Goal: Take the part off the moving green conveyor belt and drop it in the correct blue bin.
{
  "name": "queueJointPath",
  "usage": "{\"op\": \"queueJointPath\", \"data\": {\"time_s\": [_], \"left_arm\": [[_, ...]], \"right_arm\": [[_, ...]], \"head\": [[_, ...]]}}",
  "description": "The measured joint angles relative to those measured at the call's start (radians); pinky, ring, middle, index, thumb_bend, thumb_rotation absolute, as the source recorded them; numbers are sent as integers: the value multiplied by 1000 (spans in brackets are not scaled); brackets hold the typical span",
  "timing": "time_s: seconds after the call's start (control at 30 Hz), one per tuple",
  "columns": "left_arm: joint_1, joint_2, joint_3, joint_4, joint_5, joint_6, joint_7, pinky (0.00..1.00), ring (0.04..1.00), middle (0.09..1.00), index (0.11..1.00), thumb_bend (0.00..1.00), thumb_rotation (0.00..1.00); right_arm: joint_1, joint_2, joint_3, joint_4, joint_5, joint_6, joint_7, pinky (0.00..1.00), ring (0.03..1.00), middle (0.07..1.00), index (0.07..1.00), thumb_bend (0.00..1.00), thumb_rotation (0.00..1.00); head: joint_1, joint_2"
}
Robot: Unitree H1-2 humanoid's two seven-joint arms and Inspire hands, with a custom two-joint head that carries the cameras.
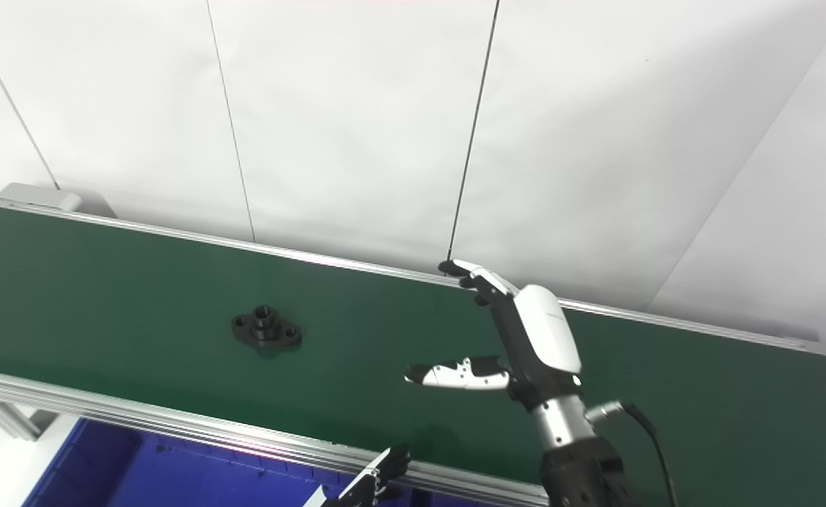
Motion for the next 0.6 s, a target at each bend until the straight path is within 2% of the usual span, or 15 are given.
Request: {"op": "queueJointPath", "data": {"time_s": [0.1, 0.2, 0.37, 0.5, 0.6], "left_arm": [[-3, 2, -5, -2, 16, 0, 1, 898, 962, 966, 977, 876, 806], [-3, 2, -8, -6, 35, 0, 7, 909, 965, 972, 980, 882, 808], [-7, 5, -17, -7, 54, 0, 15, 924, 974, 978, 985, 875, 820], [-7, 5, -22, -9, 81, 0, 22, 900, 966, 973, 975, 881, 827], [-10, 5, -27, -12, 120, 0, 31, 874, 953, 966, 967, 877, 819]], "right_arm": [[-47, 7, 17, 43, -34, 20, 16, 620, 745, 793, 805, 964, 578], [-90, 13, 37, 72, -62, 22, 24, 589, 717, 788, 801, 956, 592], [-166, 31, 97, 184, -140, 24, 33, 627, 769, 812, 803, 987, 610], [-202, 52, 133, 240, -193, 29, 33, 605, 756, 808, 792, 995, 637], [-242, 71, 171, 330, -242, 29, 12, 594, 736, 795, 780, 1000, 637]], "head": [[2, 3], [3, 3], [12, 5], [25, 9], [32, 15]]}}
